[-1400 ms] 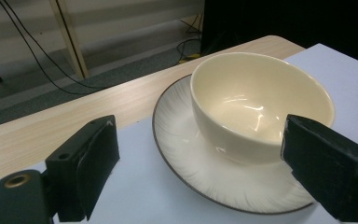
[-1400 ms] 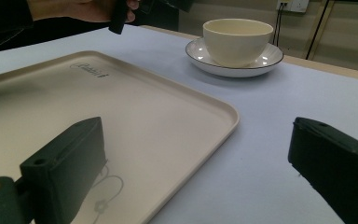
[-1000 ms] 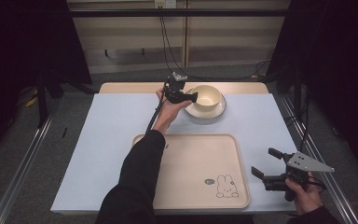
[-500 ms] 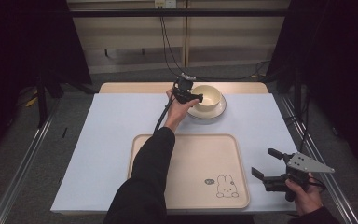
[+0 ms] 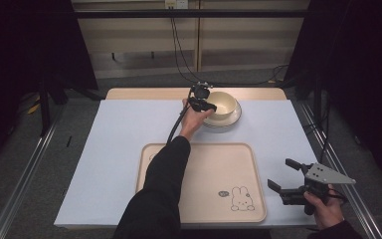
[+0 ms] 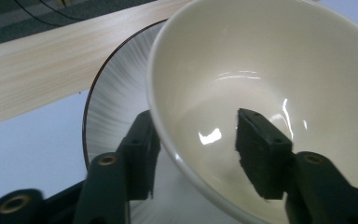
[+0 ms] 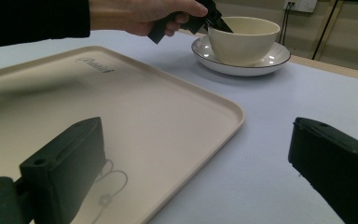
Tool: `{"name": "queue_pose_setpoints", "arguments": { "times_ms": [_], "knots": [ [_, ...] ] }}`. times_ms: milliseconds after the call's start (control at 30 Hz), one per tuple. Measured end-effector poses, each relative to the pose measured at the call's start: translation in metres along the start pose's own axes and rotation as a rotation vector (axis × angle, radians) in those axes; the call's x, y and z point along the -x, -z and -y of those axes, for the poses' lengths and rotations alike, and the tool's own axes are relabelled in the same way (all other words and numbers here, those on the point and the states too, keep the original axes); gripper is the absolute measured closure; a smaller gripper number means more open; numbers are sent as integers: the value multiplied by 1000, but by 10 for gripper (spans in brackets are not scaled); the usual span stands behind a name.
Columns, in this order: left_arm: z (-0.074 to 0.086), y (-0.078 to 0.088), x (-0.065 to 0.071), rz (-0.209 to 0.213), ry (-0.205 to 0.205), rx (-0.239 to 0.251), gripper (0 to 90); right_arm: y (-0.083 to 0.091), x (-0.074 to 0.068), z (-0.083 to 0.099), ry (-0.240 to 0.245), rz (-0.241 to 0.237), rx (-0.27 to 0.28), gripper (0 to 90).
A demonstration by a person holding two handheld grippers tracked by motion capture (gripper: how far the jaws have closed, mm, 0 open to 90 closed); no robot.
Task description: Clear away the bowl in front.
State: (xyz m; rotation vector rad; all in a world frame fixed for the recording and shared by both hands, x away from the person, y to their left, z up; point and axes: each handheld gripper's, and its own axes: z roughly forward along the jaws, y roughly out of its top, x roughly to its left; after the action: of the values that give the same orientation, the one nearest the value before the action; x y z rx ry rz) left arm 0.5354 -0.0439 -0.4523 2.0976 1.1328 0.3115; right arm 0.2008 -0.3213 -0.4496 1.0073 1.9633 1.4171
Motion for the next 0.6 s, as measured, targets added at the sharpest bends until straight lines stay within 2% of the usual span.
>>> {"name": "queue_pose_setpoints", "arguments": {
  "times_ms": [33, 67, 233, 267, 433, 600],
  "knots": [
    [0, 0, 0, 0, 0, 0, 549, 0, 0, 0, 0, 0, 0, 32],
    [0, 0, -1, 5, 17, -7, 571, 0, 0, 0, -2, 7, 1, 32],
    [-1, 0, -1, -4, 46, -18, 630, 0, 0, 0, -1, 4, 2, 32],
    [-1, 1, -4, 13, 58, -24, 655, 0, 0, 0, -2, 7, 1, 32],
    [-1, 1, -3, 6, 62, -33, 678, 0, 0, 0, 0, 7, 1, 31],
    [0, -1, -1, -11, 94, -28, 725, 0, 0, 0, -2, 11, 6, 30]
  ]
}}
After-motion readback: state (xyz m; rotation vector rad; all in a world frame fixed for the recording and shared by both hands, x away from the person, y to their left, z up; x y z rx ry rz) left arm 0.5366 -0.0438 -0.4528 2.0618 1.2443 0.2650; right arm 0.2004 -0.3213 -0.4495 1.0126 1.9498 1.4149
